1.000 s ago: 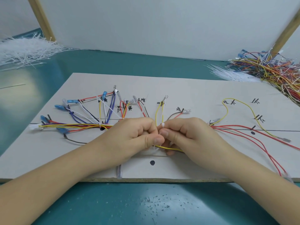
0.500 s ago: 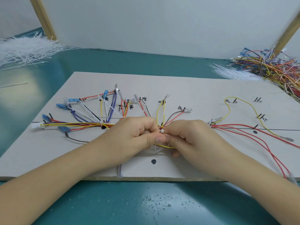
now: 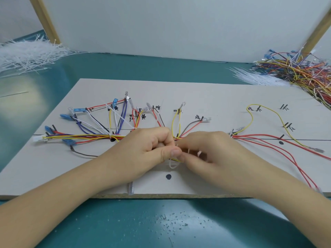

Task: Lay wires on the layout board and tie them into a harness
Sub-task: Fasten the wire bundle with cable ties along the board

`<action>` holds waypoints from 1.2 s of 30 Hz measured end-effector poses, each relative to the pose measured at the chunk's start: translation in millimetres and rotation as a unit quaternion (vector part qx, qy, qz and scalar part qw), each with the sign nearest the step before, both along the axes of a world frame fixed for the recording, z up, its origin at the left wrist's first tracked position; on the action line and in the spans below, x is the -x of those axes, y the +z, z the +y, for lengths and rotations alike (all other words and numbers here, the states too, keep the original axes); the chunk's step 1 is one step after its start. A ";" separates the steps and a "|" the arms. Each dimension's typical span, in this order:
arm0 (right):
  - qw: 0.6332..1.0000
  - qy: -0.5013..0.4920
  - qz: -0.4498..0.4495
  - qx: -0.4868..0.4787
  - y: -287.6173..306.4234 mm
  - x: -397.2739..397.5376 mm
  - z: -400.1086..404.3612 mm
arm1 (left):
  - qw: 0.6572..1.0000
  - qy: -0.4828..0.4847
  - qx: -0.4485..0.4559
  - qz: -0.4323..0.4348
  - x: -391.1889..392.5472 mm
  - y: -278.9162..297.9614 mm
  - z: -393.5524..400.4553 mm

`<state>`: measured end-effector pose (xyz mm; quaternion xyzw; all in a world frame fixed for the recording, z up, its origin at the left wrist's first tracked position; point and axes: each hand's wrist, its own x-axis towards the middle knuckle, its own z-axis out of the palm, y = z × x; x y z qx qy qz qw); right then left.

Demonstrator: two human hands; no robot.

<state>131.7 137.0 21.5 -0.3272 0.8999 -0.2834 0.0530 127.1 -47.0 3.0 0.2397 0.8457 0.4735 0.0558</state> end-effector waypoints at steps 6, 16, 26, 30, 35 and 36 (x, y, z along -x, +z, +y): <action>0.980 -0.063 -0.112 0.149 4.7 3.6 2.6 | 1.000 0.004 0.000 0.003 -0.4 0.9 0.1; 0.974 -0.063 -0.109 0.189 1.6 9.2 0.0 | 0.998 -0.001 -0.057 -0.041 2.1 -1.1 0.4; 0.972 -0.039 -0.112 0.202 -5.8 12.6 4.5 | 0.996 -0.004 -0.056 -0.070 4.2 2.3 3.1; 0.971 -0.028 -0.113 0.210 -5.6 12.0 3.0 | 0.997 0.000 -0.054 -0.063 4.2 3.4 3.6; 0.963 -0.041 -0.152 0.220 -7.6 12.0 1.3 | 0.997 -0.004 -0.042 -0.065 3.9 3.8 4.2; 0.957 -0.049 -0.167 0.232 -7.4 11.9 1.2 | 0.997 -0.008 -0.038 -0.068 3.9 4.1 4.0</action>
